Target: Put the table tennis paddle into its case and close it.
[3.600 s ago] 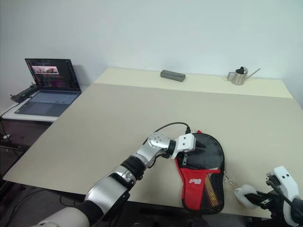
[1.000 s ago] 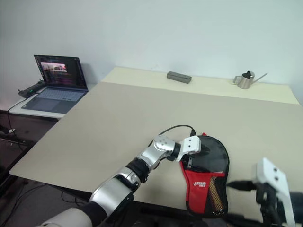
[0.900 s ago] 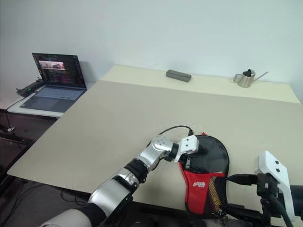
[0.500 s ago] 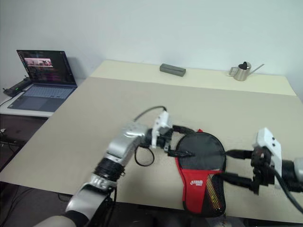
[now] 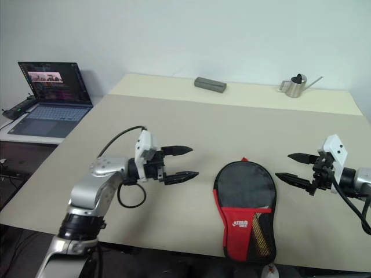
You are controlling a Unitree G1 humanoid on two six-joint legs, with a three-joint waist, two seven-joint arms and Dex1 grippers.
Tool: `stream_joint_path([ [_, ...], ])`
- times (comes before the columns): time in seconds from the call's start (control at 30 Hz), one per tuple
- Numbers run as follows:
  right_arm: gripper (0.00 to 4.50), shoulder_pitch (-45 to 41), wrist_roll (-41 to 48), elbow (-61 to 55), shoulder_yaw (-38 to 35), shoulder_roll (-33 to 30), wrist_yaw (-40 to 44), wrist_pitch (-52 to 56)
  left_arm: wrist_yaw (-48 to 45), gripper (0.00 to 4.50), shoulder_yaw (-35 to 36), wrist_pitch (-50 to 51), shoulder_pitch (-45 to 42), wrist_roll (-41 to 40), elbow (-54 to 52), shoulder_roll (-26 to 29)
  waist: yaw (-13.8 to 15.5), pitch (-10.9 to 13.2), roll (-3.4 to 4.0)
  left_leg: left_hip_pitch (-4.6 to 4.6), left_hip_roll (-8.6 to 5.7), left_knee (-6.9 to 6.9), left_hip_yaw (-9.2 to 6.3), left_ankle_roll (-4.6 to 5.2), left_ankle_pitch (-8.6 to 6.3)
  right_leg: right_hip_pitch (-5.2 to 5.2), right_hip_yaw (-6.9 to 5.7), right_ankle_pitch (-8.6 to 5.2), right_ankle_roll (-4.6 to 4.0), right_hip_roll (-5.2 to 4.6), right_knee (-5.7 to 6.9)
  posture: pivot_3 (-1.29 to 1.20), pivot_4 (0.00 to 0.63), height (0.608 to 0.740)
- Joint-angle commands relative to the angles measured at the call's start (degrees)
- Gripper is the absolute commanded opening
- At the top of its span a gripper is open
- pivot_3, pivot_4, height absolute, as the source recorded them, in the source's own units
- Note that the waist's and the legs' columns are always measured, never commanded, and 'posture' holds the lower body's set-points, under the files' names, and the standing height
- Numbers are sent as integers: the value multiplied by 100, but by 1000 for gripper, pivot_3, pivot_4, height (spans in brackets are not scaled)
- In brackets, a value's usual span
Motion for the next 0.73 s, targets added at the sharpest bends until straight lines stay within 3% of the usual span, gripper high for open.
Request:
stream_joint_path([
  [0.03, 4490, -487, -261, 658, 25, 24, 254, -440, 369, 4500, 189, -41, 116, -129, -543, 49, 17, 5, 8, -1, -2, 1, -1, -1, 1, 0, -2, 0, 0, -12, 0, 0, 150, 740],
  [0.3, 4490, -1454, -855, 2318, 159, -12, 629, -1094, 828, 4500, 428, -184, 553, -65, -957, 336, -18, 9, 16, 1, 0, -2, 7, -10, 6, -3, 2, 5, -4, -13, 1, 0, 150, 740],
  [0.37, 4490, -1836, -1028, 2972, 239, -75, 847, -1281, 1003, 4500, 210, -174, 392, 69, -917, 268, -36, 12, 21, 1, 1, -4, 8, -11, 6, -6, 4, 5, -5, -14, 2, 0, 150, 740],
  [0.73, 4490, -1232, -844, 1835, 37, -78, 958, -682, 1000, 4500, 136, -494, 284, 87, -328, 308, -48, 22, 39, -1, 2, -1, 12, -12, 7, -8, 5, 9, -6, -14, 5, 0, 150, 740],
])
